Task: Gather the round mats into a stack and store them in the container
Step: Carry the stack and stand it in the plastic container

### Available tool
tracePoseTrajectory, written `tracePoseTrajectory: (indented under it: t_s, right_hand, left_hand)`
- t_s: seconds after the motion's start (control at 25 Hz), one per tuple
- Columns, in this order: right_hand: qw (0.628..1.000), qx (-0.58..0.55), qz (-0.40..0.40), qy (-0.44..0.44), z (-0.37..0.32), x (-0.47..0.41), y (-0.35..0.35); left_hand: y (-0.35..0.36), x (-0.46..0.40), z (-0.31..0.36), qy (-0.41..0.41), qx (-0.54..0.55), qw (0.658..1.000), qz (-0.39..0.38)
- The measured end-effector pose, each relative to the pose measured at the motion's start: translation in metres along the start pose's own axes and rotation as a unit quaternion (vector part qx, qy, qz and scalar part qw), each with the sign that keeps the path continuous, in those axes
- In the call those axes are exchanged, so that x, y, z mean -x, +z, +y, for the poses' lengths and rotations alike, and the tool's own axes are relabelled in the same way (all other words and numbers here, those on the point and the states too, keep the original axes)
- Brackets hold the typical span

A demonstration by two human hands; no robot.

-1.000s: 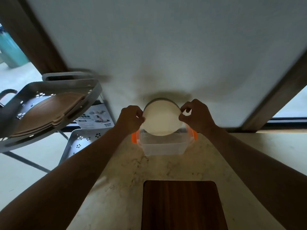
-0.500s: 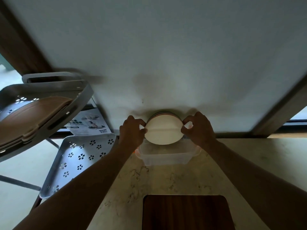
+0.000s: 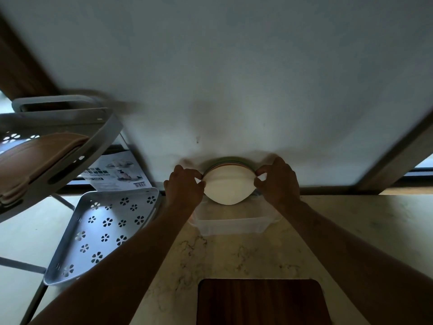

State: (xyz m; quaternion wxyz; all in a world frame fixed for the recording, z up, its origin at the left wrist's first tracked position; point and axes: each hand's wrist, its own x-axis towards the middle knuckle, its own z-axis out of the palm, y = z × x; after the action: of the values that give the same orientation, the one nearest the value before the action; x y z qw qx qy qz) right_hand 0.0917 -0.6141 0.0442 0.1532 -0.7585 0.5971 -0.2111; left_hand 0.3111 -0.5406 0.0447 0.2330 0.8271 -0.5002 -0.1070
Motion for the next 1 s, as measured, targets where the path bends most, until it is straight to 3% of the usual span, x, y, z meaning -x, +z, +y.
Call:
tracePoseTrajectory:
  t_s: [0.28, 0.68, 1.0]
  right_hand:
    - [1.0, -0.005, 0.03, -0.001, 0.002, 0.003, 0.004]
    - [0.998, 0.038, 0.045, -0.005, -0.002, 0.017, -0.004]
    - [0.998, -0.03, -0.029, -0.055, -0.044, 0.059, -0.045]
  left_hand:
    - [0.014, 0.001, -0.005, 0.03, 0.002, 0.997, 0.076]
    - [-0.014, 0.005, -0.001, 0.046, 0.066, 0.995, 0.063]
    - [-0.069, 0.049, -0.002, 0.057, 0.069, 0.994, 0.064]
